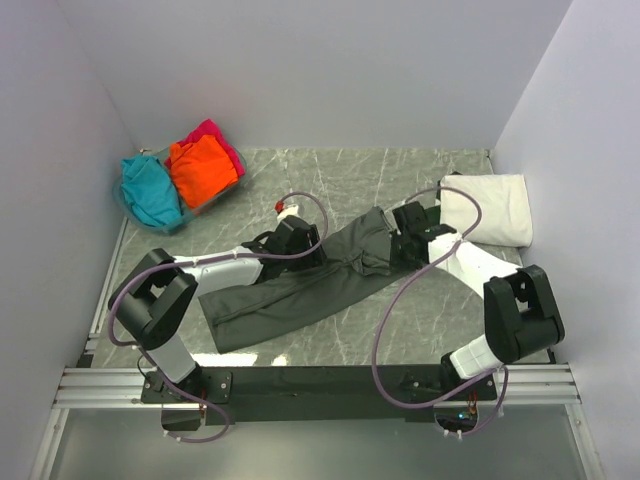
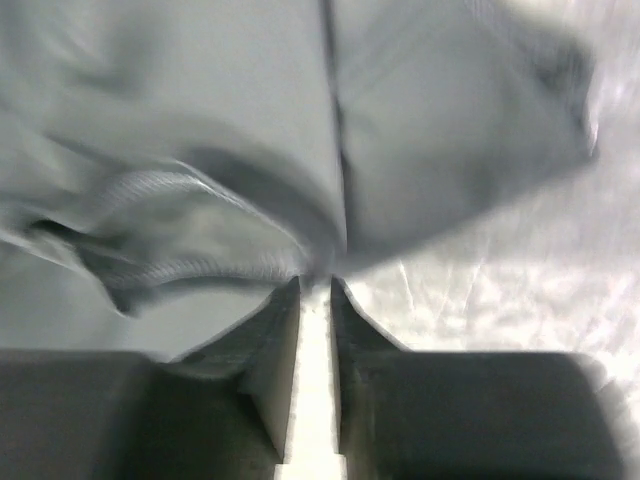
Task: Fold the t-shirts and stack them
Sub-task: Fold the tshirt
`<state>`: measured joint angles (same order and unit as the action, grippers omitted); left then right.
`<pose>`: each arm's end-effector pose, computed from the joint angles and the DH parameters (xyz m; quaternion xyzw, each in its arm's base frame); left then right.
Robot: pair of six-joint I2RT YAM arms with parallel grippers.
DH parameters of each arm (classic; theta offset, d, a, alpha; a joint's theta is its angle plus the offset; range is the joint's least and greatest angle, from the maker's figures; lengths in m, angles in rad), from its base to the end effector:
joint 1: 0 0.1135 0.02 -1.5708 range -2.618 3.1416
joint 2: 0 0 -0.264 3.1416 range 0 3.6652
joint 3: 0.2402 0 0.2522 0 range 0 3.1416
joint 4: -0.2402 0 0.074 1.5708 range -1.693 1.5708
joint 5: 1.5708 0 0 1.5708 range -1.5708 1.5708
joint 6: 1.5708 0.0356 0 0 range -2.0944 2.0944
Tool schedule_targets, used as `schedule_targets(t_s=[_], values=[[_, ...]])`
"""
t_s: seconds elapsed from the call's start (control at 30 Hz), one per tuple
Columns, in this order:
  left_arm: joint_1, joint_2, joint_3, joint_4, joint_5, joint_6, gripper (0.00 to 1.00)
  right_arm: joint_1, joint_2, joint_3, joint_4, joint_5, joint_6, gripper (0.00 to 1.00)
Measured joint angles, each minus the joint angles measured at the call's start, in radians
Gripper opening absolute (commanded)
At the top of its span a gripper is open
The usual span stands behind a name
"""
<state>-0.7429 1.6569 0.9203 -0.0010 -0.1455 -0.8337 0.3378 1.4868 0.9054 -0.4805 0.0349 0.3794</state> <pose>0.2578 -0.2298 0.1830 -0.0708 0.9098 -0.2393 0.3317 0.2730 0.0946 0.1965 0.0245 0.9674 0.0725 0.2416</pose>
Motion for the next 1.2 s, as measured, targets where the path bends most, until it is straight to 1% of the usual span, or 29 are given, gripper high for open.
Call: schedule_targets(t_s=[0.03, 0.07, 0.17, 0.27, 0.37, 0.47, 0.63, 0.77, 0.87, 0.93, 1.07, 1.2], values=[[0.000, 0.002, 0.000, 0.003, 0.001, 0.000, 0.66, 0.005, 0.000, -0.022, -0.013, 0.008, 0.006, 0.33], [0.000, 0.005, 0.000, 0.006, 0.003, 0.000, 0.66, 0.010, 0.000, -0.036, -0.025, 0.014, 0.007, 0.42], [0.000, 0.015, 0.000, 0.009, 0.008, 0.001, 0.66, 0.035, -0.017, -0.056, -0.079, 0.046, 0.025, 0.48], [0.000, 0.024, 0.000, 0.012, 0.011, 0.001, 0.66, 0.053, -0.070, -0.053, -0.084, 0.051, 0.026, 0.51], [0.000, 0.024, 0.000, 0.013, 0.010, 0.001, 0.66, 0.058, -0.110, -0.012, -0.080, 0.036, 0.020, 0.51], [0.000, 0.024, 0.000, 0.012, 0.009, 0.000, 0.66, 0.057, -0.081, 0.082, -0.055, 0.013, 0.010, 0.51], [0.000, 0.010, -0.018, 0.012, 0.006, -0.002, 0.67, 0.051, 0.063, 0.251, 0.032, -0.058, -0.014, 0.51], [0.000, -0.003, -0.042, 0.012, -0.002, -0.010, 0.67, 0.048, 0.210, 0.315, 0.090, -0.116, -0.029, 0.51], [0.000, -0.015, -0.057, 0.010, -0.009, -0.018, 0.67, 0.048, 0.280, 0.308, 0.103, -0.150, -0.033, 0.50], [0.000, -0.020, -0.060, 0.008, -0.011, -0.018, 0.67, 0.048, 0.292, 0.270, 0.122, -0.172, -0.032, 0.50], [0.000, -0.024, -0.061, 0.004, -0.013, -0.018, 0.67, 0.056, 0.274, 0.178, 0.137, -0.206, -0.029, 0.49], [0.000, -0.024, -0.061, 0.001, -0.014, -0.018, 0.67, 0.074, 0.201, 0.071, 0.138, -0.227, -0.024, 0.49]])
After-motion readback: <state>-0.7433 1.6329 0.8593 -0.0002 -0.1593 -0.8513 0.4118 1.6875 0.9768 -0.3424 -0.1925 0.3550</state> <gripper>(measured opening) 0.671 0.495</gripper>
